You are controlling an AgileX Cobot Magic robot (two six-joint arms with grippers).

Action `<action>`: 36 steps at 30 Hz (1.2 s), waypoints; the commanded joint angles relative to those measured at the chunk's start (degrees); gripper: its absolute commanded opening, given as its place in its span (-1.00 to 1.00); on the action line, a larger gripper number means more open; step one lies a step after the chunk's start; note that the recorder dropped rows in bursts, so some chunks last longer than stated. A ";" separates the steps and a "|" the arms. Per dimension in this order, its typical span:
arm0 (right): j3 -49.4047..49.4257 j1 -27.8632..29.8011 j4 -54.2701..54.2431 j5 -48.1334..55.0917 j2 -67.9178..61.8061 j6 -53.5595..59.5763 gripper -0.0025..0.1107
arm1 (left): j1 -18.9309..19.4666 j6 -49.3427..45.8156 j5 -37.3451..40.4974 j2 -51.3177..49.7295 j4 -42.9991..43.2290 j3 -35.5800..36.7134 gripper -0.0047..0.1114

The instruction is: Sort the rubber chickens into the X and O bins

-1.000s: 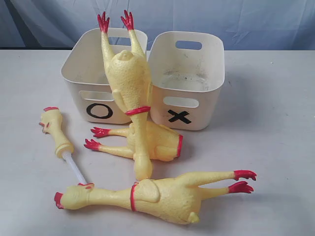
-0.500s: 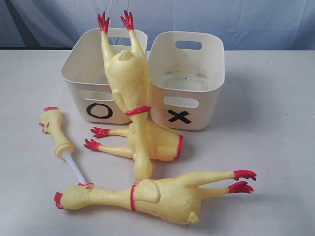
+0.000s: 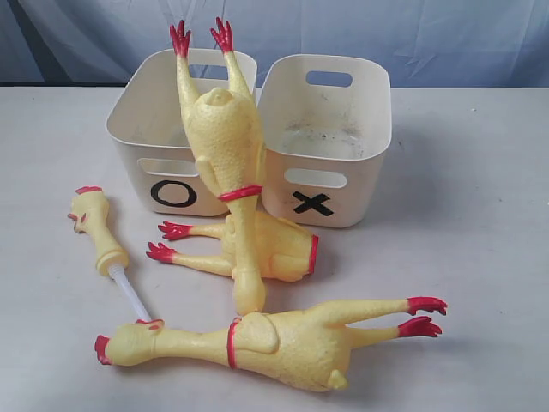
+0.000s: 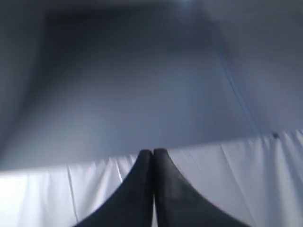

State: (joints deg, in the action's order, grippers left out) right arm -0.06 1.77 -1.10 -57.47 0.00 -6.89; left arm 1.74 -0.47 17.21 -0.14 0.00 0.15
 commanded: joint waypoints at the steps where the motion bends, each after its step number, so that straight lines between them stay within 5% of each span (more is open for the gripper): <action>1: -4.32 -0.25 -1.61 -12.50 0.00 -8.26 -0.97 | -0.26 0.05 -0.55 0.14 -0.32 -0.15 -0.92; 5: -15.26 -0.25 6.07 -6.53 0.00 -8.29 -0.97 | -0.26 0.05 -0.55 0.14 -0.32 -0.15 -0.92; 8: -27.90 -0.25 16.23 10.71 -0.12 -8.60 -0.97 | -0.26 0.05 -0.55 0.14 -0.32 -0.15 -0.92; 19: -72.82 -0.25 36.99 45.05 -24.29 -41.97 -0.97 | -0.26 0.05 -0.55 0.14 -0.32 -0.15 -0.92; 23: -76.07 -0.38 35.90 64.65 -35.63 -62.06 -0.97 | -0.26 0.05 -0.55 0.14 -0.32 -0.15 -0.92; 24: -75.82 -0.99 33.52 69.88 -36.89 -60.23 -0.97 | -0.26 0.05 -0.55 0.14 -0.32 -0.15 -0.92; 28: -75.12 -7.18 5.58 106.94 -46.59 -13.96 -0.97 | -0.26 0.05 -0.55 0.14 -0.32 -0.15 -0.92; 34: -75.12 -9.87 -15.13 125.41 -65.48 2.49 -0.97 | -0.26 0.05 -0.55 0.14 -0.32 -0.15 -0.92; 36: -74.86 -11.80 -23.10 127.43 -70.76 21.98 -0.97 | -0.26 0.05 -0.55 0.14 -0.32 -0.15 -0.92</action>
State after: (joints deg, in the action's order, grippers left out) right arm -75.42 -8.30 -17.59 68.14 -66.79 1.65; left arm 1.74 -0.47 17.21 -0.14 0.00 0.15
